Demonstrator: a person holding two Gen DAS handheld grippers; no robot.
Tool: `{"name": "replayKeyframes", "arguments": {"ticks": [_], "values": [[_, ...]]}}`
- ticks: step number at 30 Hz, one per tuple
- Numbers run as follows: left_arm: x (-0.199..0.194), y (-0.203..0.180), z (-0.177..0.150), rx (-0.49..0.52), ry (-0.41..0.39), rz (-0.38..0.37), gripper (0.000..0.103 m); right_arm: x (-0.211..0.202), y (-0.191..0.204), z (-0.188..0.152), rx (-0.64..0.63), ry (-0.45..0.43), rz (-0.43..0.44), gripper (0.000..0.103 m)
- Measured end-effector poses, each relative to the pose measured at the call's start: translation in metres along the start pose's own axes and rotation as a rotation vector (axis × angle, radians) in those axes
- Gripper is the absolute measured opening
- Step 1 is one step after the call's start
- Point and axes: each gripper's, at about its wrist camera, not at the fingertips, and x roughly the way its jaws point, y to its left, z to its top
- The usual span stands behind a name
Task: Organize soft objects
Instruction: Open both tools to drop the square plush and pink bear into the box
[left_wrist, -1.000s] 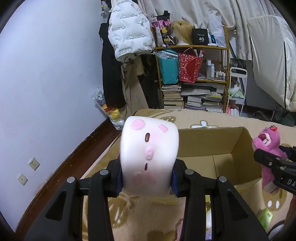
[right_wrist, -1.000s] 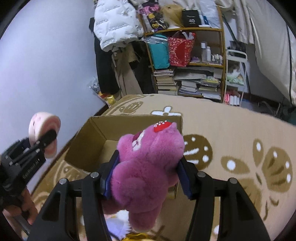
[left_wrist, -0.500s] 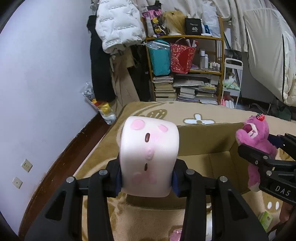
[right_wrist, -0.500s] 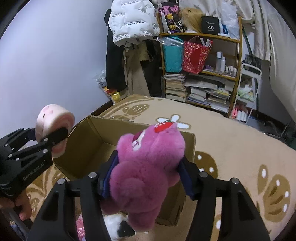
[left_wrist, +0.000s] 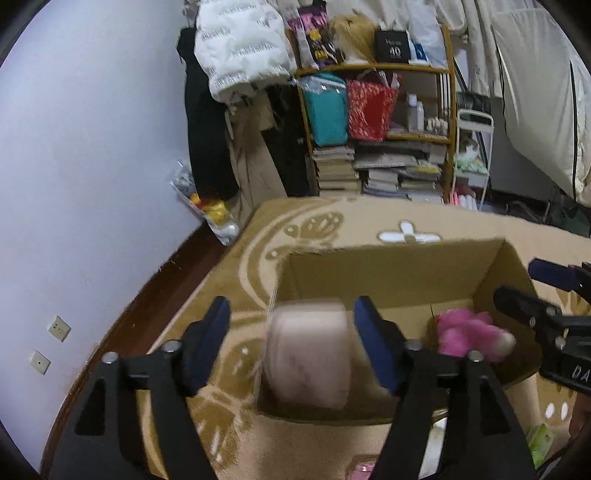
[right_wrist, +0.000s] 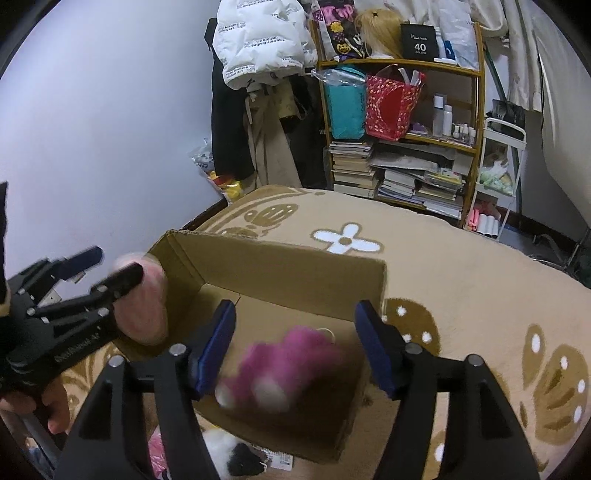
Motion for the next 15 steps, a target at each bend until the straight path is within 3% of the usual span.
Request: {"name": "replayKeyframes", "arguments": {"ticks": [1, 4, 10, 15], "values": [[-0.003, 0.002, 0.001, -0.004, -0.007, 0.004, 0.081, -0.002, 0.0, -0.001, 0.0, 0.001, 0.003, 0.084], [-0.012, 0.009, 0.003, -0.016, -0.024, 0.025, 0.099, -0.006, -0.001, -0.001, -0.001, 0.02, 0.021, 0.085], [-0.039, 0.019, 0.006, -0.007, -0.063, 0.086, 0.1, -0.034, -0.007, -0.003, 0.029, 0.003, 0.014, 0.102], [-0.065, 0.023, 0.006, -0.007, -0.086, 0.114, 0.103, -0.056, -0.01, -0.002, 0.045, -0.002, 0.008, 0.102]]}}
